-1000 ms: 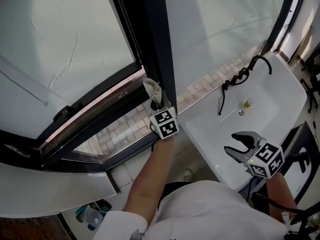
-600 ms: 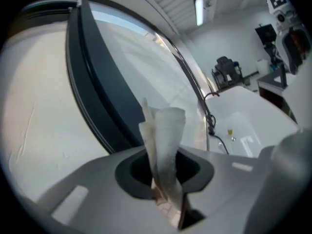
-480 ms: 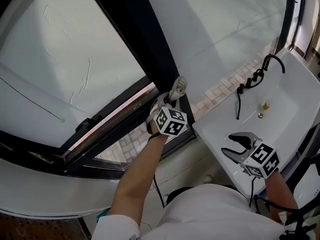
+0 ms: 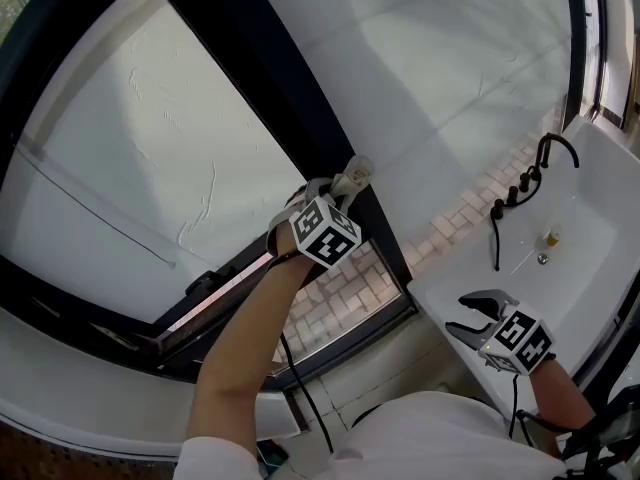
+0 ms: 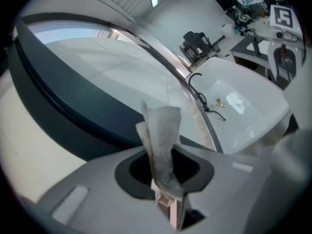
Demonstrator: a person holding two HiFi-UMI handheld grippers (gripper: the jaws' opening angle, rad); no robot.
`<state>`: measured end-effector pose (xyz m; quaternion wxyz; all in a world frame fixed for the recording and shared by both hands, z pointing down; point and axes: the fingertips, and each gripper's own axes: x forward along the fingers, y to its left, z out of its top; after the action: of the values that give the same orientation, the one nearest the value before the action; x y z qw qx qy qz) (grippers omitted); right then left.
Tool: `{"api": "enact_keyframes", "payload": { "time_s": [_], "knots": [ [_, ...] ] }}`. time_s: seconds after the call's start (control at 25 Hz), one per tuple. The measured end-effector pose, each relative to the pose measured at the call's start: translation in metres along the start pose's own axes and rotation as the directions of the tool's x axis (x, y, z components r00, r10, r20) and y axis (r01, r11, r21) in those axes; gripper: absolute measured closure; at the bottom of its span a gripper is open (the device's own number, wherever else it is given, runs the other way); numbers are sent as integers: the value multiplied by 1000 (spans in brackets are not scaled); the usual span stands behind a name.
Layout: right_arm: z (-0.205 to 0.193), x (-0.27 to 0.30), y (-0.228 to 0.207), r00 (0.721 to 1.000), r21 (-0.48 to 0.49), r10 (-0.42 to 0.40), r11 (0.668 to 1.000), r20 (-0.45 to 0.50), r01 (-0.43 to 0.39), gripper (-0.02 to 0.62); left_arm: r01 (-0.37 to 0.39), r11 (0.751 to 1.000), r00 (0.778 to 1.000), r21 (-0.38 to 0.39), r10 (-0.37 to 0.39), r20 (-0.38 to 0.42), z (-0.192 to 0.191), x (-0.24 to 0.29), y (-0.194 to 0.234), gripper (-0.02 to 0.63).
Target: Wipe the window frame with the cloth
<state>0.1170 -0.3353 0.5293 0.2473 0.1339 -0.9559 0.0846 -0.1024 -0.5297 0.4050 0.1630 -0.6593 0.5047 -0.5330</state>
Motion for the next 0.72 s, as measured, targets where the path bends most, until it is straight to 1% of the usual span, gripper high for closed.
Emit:
{"api": "enact_keyframes", "payload": {
  "time_s": [0.16, 0.36, 0.56, 0.72],
  "knots": [
    [1, 1, 3, 1000, 8, 0, 1000, 13, 0, 391, 2, 998, 1000, 60, -2, -6, 23, -30, 42, 513],
    [4, 0, 1, 1000, 2, -7, 1000, 27, 7, 391, -17, 997, 1000, 80, 18, -9, 48, -64, 99, 512],
    [3, 3, 1, 1000, -37, -21, 999, 6, 21, 391, -35, 989, 999, 145, 39, -23, 73, -101, 155, 509],
    [5, 2, 1, 1000, -37, -19, 999, 7, 20, 391, -65, 985, 997, 160, 71, -31, 95, -135, 202, 509]
  ]
}}
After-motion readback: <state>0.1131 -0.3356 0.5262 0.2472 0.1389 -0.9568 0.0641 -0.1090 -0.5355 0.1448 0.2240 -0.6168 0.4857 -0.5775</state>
